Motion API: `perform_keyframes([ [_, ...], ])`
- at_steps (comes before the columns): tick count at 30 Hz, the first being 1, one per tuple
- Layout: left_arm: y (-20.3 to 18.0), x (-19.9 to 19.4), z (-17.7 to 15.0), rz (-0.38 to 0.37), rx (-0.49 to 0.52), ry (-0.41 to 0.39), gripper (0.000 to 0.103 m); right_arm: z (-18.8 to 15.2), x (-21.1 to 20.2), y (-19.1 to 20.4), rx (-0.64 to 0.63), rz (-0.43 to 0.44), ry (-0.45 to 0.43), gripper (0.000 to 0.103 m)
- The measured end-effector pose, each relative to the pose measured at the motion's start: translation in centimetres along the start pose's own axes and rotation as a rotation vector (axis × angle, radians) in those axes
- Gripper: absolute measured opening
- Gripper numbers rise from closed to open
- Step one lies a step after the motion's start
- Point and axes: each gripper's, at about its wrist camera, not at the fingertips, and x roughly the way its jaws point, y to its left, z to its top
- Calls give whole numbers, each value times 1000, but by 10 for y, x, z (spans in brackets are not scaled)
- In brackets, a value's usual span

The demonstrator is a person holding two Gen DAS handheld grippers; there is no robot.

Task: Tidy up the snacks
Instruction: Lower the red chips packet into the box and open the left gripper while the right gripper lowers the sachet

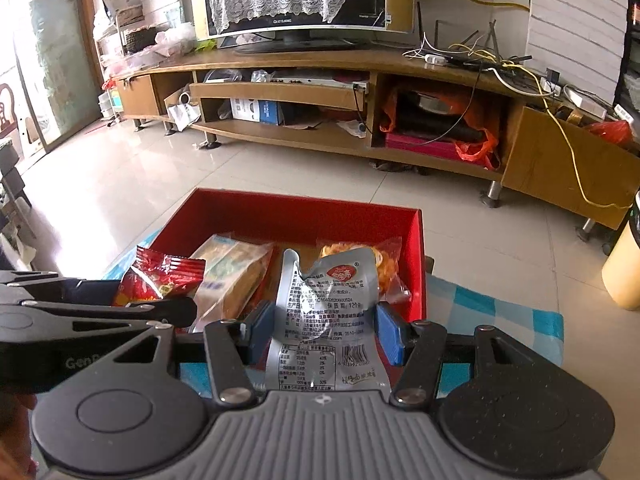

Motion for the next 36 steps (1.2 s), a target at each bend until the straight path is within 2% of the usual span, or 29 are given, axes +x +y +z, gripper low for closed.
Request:
perform_keyframes([
  [18, -1, 57, 28, 91, 18, 13, 62, 27, 65, -12, 52, -23, 37, 55],
  [30, -4, 73, 28, 138, 48, 18, 63, 24, 95, -13, 34, -61, 85, 56],
  [36, -4, 75, 27, 146, 48, 18, 68, 24, 102, -15, 40, -73, 97, 56],
])
